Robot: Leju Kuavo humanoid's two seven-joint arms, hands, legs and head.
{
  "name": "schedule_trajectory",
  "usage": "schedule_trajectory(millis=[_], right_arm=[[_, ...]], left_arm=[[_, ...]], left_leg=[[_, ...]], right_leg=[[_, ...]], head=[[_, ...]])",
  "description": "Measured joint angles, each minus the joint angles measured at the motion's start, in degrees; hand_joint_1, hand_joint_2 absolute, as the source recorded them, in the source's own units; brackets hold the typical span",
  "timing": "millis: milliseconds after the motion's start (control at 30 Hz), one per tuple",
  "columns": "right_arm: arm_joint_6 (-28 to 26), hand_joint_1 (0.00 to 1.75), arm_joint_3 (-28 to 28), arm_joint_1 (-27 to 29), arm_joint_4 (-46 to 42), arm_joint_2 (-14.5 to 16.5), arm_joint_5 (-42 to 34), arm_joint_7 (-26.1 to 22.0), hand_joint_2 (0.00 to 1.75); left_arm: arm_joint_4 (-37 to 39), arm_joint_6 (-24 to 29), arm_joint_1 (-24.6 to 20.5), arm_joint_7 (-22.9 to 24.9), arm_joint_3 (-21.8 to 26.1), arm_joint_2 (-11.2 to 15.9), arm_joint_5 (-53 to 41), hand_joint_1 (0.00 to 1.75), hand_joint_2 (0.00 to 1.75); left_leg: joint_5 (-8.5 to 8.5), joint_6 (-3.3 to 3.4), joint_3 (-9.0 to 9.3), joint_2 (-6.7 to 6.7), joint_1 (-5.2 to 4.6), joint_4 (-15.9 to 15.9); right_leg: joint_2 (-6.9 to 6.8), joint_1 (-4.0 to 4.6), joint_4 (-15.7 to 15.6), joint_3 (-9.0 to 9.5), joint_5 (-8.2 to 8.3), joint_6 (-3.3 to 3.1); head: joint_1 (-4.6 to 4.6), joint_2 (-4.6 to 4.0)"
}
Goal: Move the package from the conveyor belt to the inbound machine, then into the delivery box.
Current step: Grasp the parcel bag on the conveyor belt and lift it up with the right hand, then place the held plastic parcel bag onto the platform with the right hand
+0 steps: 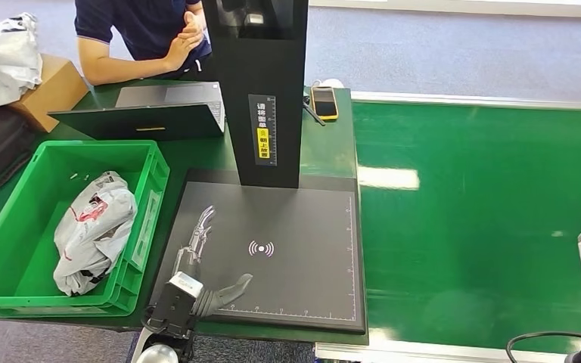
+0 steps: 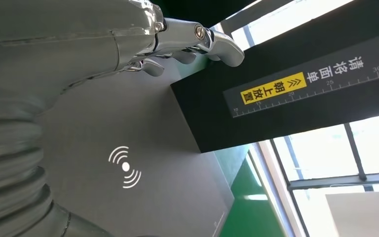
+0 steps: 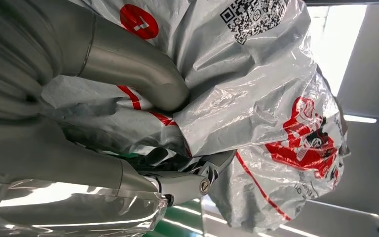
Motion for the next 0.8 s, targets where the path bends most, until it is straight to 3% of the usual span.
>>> schedule_trajectory(millis=[100, 233, 500, 800], right_arm=[[1.73, 1.75, 0.94, 0.15, -2.73, 0.94, 0.39, -0.59, 1.75], [5.30, 1.75, 6.51, -0.23, -5.24, 2.10, 3.46, 0.33, 1.75], [12.51, 1.75, 25.23, -1.86, -5.31, 3.60, 11.59, 6.79, 1.75], [16.24, 1.75, 45.62, -11.11, 5.70, 4.05, 14.28, 10.29, 1.75]], left_arm=[[0.00, 0.03, -0.04, -0.30, 0.00, 0.00, 0.09, 0.00, 1.75], [0.00, -0.19, -0.51, -0.34, 0.00, 0.00, 0.13, 0.00, 1.75], [-1.42, 0.08, -0.28, 0.96, -0.22, 0.01, -0.62, 0.00, 1.75], [-3.63, 1.08, 0.40, 2.33, -0.65, 0.08, -0.64, 0.00, 1.75]], left_leg=[[0.00, -0.01, -0.01, 0.01, 0.01, -0.02], [0.04, -0.03, 0.00, 0.03, 0.01, -0.03], [0.08, -0.05, -0.04, 0.03, 0.03, -0.04], [0.13, -0.06, -0.09, -0.04, 0.03, -0.03]], right_leg=[[0.01, 0.00, 0.02, 0.00, 0.00, 0.00], [0.03, 0.01, 0.04, 0.01, 0.00, -0.01], [0.03, 0.02, 0.10, -0.03, 0.00, -0.01], [-0.03, 0.01, 0.12, -0.08, 0.00, -0.02]], head=[[0.01, 0.00], [0.01, 0.00], [0.00, 0.00], [0.01, 0.00]])
